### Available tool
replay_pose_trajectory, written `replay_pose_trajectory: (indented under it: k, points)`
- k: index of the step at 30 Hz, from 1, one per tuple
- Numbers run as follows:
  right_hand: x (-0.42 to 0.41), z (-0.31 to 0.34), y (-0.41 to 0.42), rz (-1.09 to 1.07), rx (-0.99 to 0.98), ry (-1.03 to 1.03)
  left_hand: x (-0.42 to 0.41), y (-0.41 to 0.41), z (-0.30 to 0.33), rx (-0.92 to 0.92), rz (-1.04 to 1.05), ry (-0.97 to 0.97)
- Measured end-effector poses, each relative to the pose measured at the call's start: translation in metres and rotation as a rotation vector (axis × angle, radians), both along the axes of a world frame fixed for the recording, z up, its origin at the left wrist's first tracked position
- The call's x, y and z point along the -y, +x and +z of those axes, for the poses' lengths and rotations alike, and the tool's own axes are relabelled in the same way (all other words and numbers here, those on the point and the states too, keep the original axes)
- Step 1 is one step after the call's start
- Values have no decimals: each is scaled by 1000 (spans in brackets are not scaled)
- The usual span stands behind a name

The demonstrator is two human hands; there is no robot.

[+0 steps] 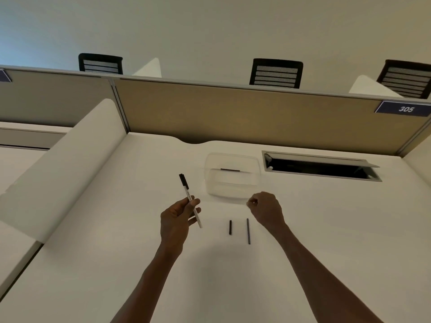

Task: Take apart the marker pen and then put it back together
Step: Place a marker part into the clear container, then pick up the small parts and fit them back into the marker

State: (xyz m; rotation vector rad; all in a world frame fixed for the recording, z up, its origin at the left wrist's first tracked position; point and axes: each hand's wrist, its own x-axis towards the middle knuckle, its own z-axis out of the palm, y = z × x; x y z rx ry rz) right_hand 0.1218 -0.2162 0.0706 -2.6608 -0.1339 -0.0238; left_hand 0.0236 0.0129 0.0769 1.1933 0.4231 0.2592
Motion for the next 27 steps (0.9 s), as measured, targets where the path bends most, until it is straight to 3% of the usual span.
replay_pose_trajectory:
  k: [13,27]
  points:
    - [15,-48,-36,-125,-230,55,14,-10,-4,-42,5,-51]
    - [6,-42,-32,-87,-371,50,19,-18,-3,-83,47,-133]
